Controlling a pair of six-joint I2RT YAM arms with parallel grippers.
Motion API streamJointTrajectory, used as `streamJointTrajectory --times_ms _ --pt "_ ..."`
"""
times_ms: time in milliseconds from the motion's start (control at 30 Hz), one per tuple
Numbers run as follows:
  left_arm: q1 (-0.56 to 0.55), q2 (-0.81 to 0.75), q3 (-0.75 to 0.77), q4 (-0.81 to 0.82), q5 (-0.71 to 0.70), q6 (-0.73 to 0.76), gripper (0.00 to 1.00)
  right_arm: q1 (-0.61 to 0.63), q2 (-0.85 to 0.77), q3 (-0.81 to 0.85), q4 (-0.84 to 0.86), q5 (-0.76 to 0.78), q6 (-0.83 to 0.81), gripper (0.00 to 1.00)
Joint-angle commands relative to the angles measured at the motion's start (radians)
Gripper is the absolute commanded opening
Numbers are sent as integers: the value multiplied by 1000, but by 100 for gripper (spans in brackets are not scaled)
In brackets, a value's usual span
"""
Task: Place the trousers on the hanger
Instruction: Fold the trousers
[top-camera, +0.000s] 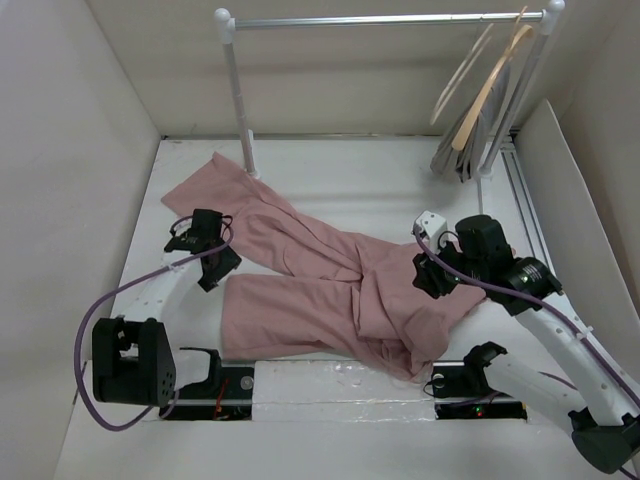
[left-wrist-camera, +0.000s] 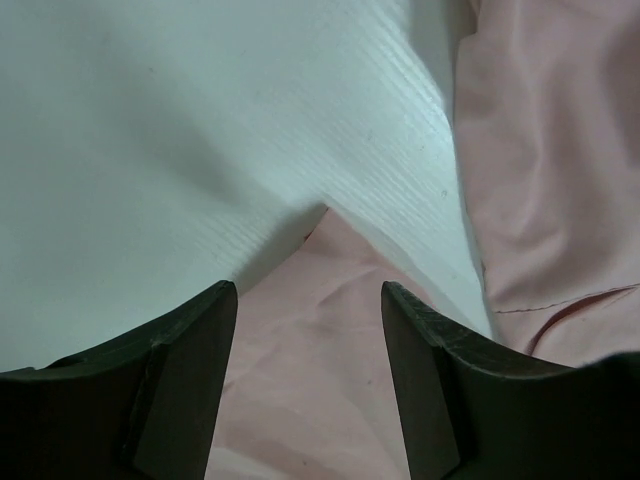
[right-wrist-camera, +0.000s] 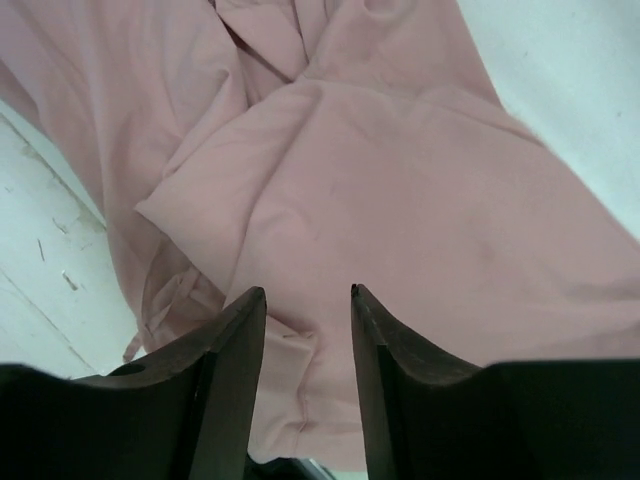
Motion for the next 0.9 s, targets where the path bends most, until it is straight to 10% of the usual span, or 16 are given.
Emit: streamJointTrajectory --times_ms 0,367,500,867 --pt "-2 -42 -20 -9 -24 -95 55 11 -5 -8 100 -49 -48 46" --pt "-109 207 1 42 -83 -114 51 20 -56 -63 122 -86 -30 64" --pt "-109 259 45 37 -123 -86 0 20 -56 -48 96 -9 -5 78" --pt "-91 -87 567 -227 -273 77 0 -99 -22 -38 52 169 36 90"
